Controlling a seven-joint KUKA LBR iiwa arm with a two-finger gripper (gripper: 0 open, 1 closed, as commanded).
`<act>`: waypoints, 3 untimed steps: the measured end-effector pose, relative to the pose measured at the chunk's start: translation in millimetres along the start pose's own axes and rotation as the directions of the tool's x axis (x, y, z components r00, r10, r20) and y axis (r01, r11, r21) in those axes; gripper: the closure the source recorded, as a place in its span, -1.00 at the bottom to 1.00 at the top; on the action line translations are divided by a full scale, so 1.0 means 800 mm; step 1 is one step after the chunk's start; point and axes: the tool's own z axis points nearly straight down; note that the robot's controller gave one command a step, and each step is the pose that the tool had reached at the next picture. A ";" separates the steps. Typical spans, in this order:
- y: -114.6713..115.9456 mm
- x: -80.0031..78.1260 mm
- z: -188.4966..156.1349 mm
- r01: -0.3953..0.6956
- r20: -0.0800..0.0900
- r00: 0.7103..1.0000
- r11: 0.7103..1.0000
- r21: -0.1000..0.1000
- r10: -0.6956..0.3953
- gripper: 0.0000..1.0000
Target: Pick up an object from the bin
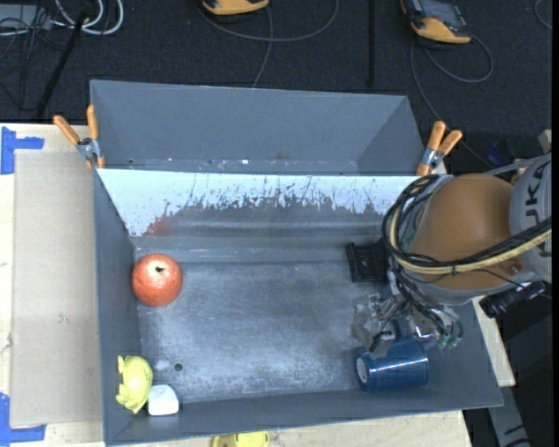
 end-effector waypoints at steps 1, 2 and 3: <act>-0.040 0.024 0.002 -0.022 -0.001 1.000 1.000 -0.001 0.022 -1.00; -0.042 0.026 0.002 -0.024 -0.001 1.000 1.000 -0.001 0.024 -1.00; -0.040 0.025 0.043 0.066 0.005 0.998 0.998 0.002 -0.066 -1.00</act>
Offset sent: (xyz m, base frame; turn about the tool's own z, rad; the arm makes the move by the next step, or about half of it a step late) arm 0.0000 0.0000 0.0000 0.0000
